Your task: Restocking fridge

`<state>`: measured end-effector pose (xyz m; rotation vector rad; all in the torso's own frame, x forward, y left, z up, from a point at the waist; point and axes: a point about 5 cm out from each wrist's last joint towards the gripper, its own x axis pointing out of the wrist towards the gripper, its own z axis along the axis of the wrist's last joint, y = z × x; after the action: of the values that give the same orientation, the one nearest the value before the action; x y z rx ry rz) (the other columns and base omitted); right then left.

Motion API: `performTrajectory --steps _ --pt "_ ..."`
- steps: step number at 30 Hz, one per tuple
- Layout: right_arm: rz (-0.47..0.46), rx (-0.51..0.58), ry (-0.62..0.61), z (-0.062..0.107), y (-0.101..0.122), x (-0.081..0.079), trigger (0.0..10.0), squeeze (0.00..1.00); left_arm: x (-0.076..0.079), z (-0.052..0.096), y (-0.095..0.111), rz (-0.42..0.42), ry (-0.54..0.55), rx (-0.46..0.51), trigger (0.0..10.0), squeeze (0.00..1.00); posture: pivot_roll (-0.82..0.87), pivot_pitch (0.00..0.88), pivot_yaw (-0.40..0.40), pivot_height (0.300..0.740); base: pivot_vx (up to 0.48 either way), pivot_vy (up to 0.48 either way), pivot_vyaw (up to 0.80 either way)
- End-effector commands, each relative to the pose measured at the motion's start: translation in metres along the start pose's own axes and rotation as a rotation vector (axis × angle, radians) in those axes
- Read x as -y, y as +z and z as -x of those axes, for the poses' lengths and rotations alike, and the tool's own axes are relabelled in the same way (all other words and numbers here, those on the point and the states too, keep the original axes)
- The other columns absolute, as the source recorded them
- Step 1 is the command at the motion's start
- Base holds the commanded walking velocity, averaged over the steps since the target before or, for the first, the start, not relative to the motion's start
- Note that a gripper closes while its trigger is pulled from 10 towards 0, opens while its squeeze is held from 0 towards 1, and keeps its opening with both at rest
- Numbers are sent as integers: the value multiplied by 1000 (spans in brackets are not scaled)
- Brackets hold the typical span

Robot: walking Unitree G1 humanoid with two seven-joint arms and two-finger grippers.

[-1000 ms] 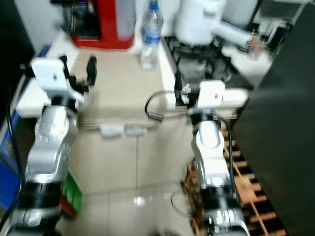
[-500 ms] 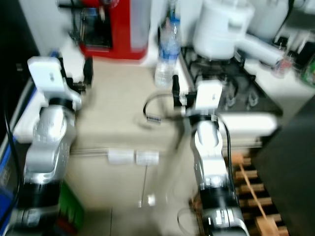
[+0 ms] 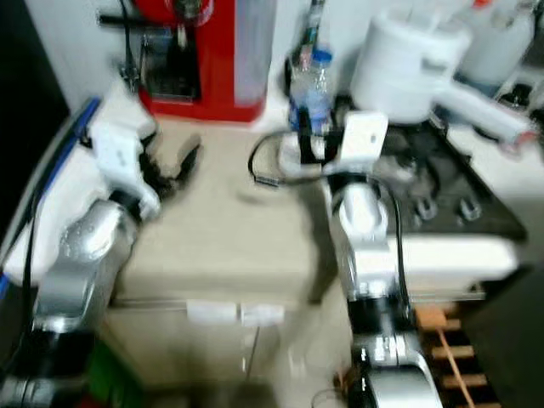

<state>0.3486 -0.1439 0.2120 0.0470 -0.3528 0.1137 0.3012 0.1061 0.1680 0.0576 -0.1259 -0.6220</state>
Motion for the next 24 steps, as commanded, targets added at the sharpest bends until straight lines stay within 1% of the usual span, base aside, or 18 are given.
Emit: performTrajectory --steps 1,2,3,4,6,7,9,10,11,12,13,14,17,21,24 --pt "-17 -23 -22 -2 0 9 10000 0 10 -6 4 0 -96 13 10000 0 -12 0 -72 740 0 0 0" --pt "-35 -26 -16 -6 3 9 10000 0 10 -9 6 -4 -124 22 10000 0 -7 0 -72 740 0 0 0" --pt "-44 -26 -6 -10 7 7 10000 0 10 -11 8 14 -157 28 10000 0 -6 0 -73 740 0 0 0" --pt "-44 -26 -6 -10 7 7 10000 0 10 -11 8 14 -157 28 10000 0 -6 0 -73 740 0 0 0" --pt "-53 -34 3 -15 11 5 10000 0 8 -16 15 48 -189 46 10000 0 -2 0 -72 740 0 0 0" --pt "-55 -37 4 -16 11 4 10000 0 8 -17 16 53 -192 48 10000 0 -2 0 -72 740 0 0 0" --pt "-61 -43 8 -19 12 3 10000 0 9 -18 18 53 -241 36 10000 0 -1 0 -71 740 0 0 0" --pt "-61 -43 8 -19 12 3 10000 0 9 -18 18 53 -241 36 10000 0 -1 0 -71 740 0 0 0" --pt "-64 -57 11 -23 11 1 10000 0 15 -19 19 46 -319 23 10000 0 2 0 -74 740 0 0 0" --pt "-62 -67 11 -26 10 1 10000 0 17 -20 20 43 -334 34 10000 0 7 0 -77 740 0 0 0" --pt "-62 -67 11 -26 10 1 10000 0 17 -20 20 43 -334 34 10000 0 7 0 -77 740 0 0 0" --pt "-58 -78 11 -29 9 2 10000 0 18 -21 22 43 -346 47 10000 0 10 0 -79 740 0 0 0" --pt "-35 -95 -9 -36 8 7 10000 0 21 -23 27 63 -339 99 10000 0 19 0 -85 740 0 0 0" --pt "-29 -89 -12 -42 11 10 10000 0 22 -19 31 92 -287 154 10000 0 34 0 -97 740 0 0 0" --pt "-38 -81 0 -45 15 11 10000 0 25 -15 33 106 -251 173 10000 0 45 0 -106 740 0 0 0"
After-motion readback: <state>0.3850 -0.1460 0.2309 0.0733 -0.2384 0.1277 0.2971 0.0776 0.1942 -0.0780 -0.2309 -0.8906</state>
